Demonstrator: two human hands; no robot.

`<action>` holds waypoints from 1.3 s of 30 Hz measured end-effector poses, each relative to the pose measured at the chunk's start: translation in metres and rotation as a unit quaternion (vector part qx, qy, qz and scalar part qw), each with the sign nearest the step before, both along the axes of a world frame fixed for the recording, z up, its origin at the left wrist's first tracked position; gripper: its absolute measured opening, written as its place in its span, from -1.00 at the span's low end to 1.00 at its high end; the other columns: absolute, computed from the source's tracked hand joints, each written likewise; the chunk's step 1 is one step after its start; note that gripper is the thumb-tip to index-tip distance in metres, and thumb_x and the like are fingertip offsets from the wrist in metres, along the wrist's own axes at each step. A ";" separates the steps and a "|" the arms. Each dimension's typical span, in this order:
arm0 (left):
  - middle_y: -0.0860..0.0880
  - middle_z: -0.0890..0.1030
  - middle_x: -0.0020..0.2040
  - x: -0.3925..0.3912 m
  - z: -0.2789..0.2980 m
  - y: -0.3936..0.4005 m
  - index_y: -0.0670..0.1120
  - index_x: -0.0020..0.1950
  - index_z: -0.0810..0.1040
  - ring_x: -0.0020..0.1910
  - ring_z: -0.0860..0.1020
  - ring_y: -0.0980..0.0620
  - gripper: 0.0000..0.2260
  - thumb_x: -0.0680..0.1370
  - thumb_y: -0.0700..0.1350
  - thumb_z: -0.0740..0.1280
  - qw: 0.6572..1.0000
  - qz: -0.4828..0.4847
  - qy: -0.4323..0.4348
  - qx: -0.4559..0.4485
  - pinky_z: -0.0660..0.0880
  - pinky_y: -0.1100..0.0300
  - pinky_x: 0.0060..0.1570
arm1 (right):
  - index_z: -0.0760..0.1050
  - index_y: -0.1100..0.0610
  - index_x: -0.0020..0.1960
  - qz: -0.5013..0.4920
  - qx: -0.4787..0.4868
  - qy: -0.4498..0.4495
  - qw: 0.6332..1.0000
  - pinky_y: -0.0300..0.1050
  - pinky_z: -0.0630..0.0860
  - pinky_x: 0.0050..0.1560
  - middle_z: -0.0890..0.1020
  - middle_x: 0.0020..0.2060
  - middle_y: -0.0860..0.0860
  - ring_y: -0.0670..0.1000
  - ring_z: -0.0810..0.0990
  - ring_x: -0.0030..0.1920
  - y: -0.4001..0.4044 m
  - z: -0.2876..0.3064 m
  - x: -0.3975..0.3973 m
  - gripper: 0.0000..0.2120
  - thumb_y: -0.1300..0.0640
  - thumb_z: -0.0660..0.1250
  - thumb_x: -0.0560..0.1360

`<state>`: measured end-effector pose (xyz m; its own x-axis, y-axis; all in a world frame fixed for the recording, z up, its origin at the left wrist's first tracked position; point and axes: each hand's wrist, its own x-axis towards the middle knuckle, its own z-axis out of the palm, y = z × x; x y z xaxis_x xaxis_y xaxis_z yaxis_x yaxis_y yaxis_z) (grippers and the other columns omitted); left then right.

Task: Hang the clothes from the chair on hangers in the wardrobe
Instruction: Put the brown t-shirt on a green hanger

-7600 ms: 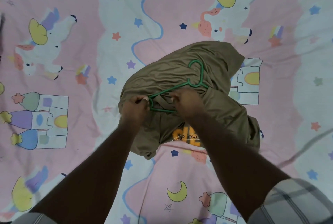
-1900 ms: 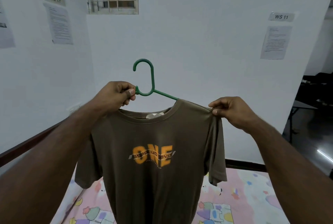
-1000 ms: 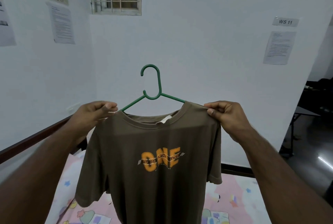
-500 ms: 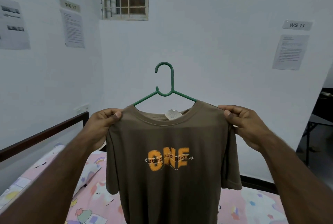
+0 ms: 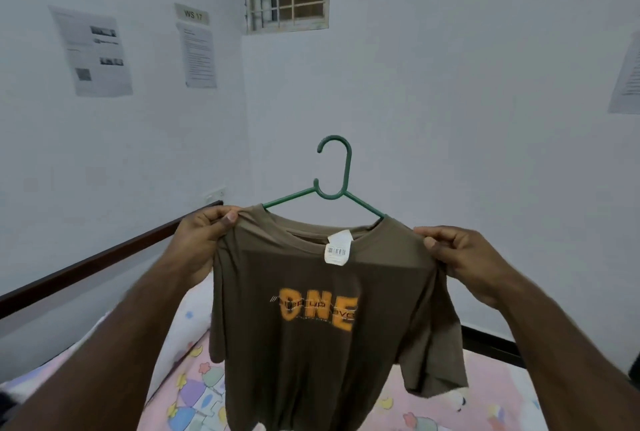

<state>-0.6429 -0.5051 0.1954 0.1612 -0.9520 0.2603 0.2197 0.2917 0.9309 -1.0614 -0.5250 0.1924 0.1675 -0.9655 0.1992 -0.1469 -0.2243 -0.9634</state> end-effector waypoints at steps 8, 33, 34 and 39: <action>-0.15 0.66 0.18 0.026 0.008 0.042 -0.20 0.27 0.58 0.15 0.63 -0.05 -0.66 0.54 -0.10 0.33 0.998 0.000 -0.044 0.036 0.61 0.12 0.14 | 0.64 0.20 0.06 0.030 -0.028 -0.118 0.992 -0.23 0.62 -0.11 0.74 -0.08 0.09 -0.03 0.70 -0.10 -0.022 0.009 0.027 -0.82 0.37 0.32 0.54; -0.20 0.68 0.11 0.191 -0.010 0.316 -0.24 0.20 0.61 0.05 0.66 -0.07 -0.75 0.62 -0.14 0.28 0.950 0.310 0.041 0.016 0.64 0.13 -0.01 | 0.67 0.12 0.12 0.327 -0.067 -0.060 0.941 -0.25 0.62 -0.07 0.73 0.02 0.12 -0.02 0.70 0.02 0.057 0.033 0.256 -0.12 -0.34 0.66 -0.08; -0.20 0.69 0.09 0.198 -0.009 0.330 -0.23 0.18 0.63 0.03 0.67 -0.06 -0.78 0.63 -0.16 0.28 0.941 0.335 0.049 0.010 0.64 0.12 -0.01 | 0.66 0.11 0.15 0.335 -0.067 -0.065 0.938 -0.24 0.62 -0.06 0.72 0.04 0.10 -0.02 0.70 0.04 0.068 0.035 0.269 -0.09 -0.36 0.65 -0.07; -0.18 0.70 -0.04 0.213 -0.004 0.407 -0.22 0.09 0.64 -0.09 0.67 -0.05 -0.83 0.64 -0.20 0.27 0.909 0.411 0.068 -0.005 0.66 0.06 0.00 | 0.62 0.12 0.20 0.419 -0.040 -0.067 0.905 -0.19 0.63 -0.09 0.71 0.09 0.11 -0.02 0.70 0.03 0.112 0.034 0.327 -0.08 -0.34 0.65 -0.03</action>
<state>-0.4296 -0.0977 0.1910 0.8482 -0.4936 0.1920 0.0371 0.4170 0.9082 -0.7343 -0.4125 0.2266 0.8025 -0.4930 0.3362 0.2244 -0.2728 -0.9355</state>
